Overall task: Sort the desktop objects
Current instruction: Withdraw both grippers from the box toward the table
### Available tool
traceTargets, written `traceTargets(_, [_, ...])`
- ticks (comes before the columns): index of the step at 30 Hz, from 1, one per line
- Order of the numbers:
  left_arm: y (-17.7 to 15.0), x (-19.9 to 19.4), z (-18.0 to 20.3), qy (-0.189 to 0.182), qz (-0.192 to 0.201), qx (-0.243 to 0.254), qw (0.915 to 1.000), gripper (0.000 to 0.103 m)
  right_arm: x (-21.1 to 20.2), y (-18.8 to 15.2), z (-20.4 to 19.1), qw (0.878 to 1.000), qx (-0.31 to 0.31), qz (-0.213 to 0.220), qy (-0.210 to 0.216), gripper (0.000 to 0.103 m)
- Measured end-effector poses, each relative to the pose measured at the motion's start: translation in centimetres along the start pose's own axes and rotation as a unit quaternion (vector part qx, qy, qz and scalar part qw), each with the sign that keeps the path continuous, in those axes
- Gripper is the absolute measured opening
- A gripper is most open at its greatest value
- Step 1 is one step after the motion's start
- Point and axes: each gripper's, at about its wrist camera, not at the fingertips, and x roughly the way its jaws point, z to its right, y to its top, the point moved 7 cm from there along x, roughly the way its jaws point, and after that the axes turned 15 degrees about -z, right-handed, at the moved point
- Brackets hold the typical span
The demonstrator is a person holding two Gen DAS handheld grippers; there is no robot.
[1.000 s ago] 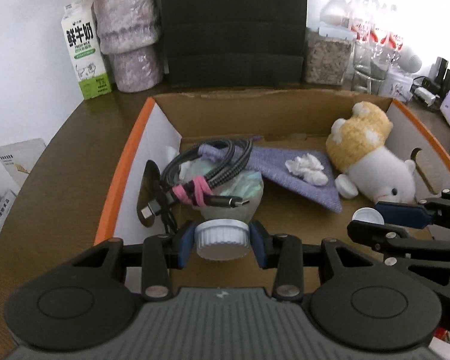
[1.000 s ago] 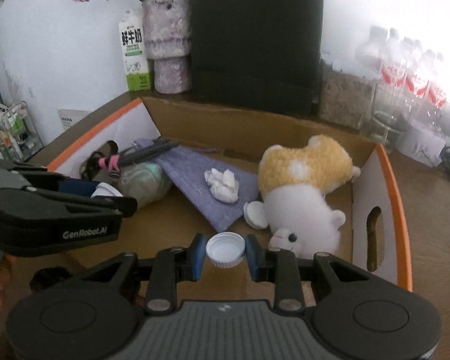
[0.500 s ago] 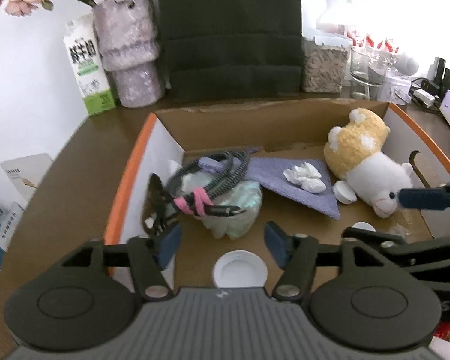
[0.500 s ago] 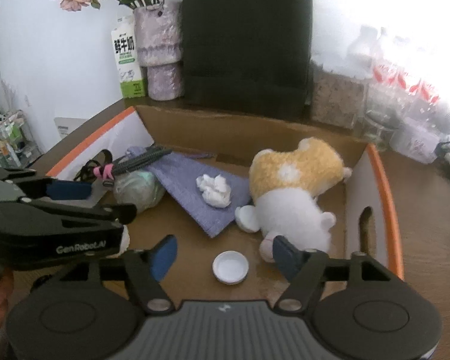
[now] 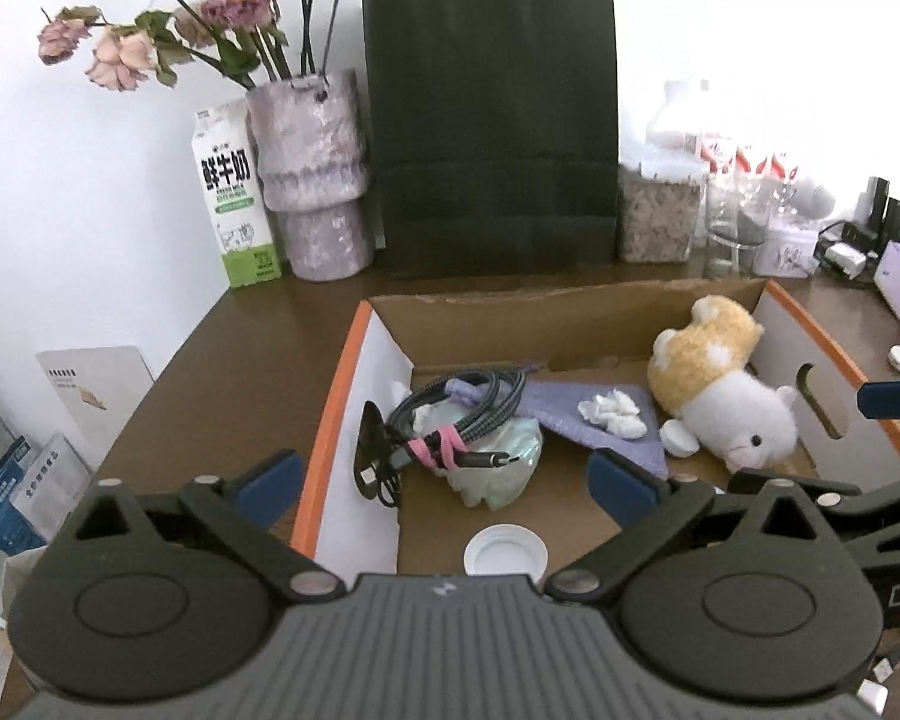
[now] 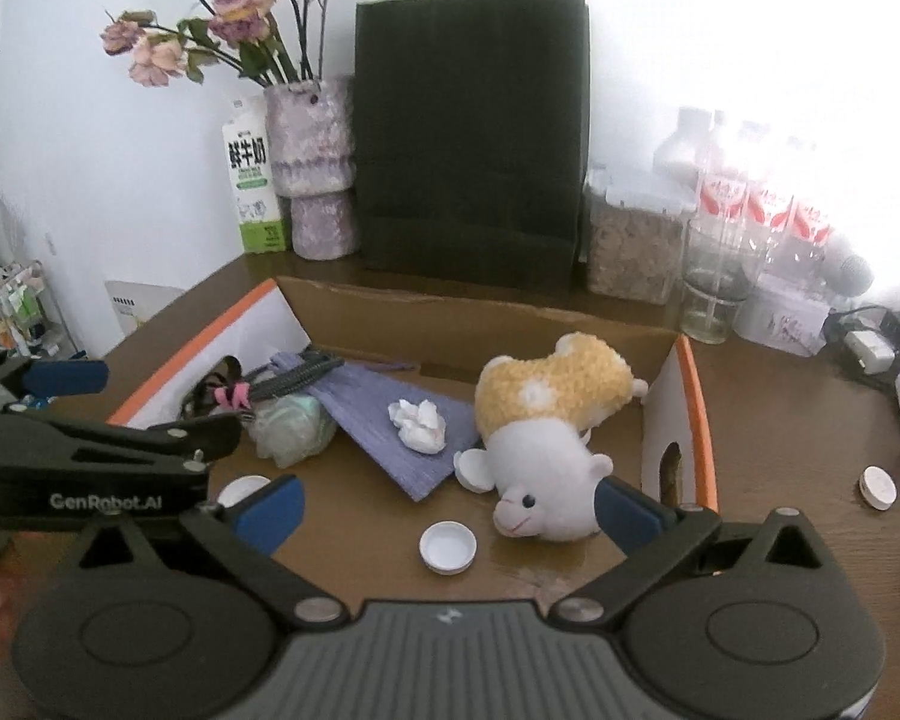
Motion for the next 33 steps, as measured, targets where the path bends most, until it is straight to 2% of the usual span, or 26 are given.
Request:
traceTargets(11, [-1.0,-4.7,-0.5,-0.022,0.044,-0.006,0.9988,0.103,-4.9,-1.0,-1.1,0.999,-0.016,0.046,-0.010,0.103])
traceTargets(22, [-3.9,-9.2,-1.2,-0.038,0.099,-0.017,0.9942,0.103,-9.6,-4.6,-1.7,0.996,-0.023,0.091,-0.006,0.103])
traceTargets(33, [-9.0,-10.4,-3.4,-0.033,0.105,-0.037,0.9932,0.103,-10.2,-10.3,-0.9,0.996,0.003,0.086,0.009,0.103])
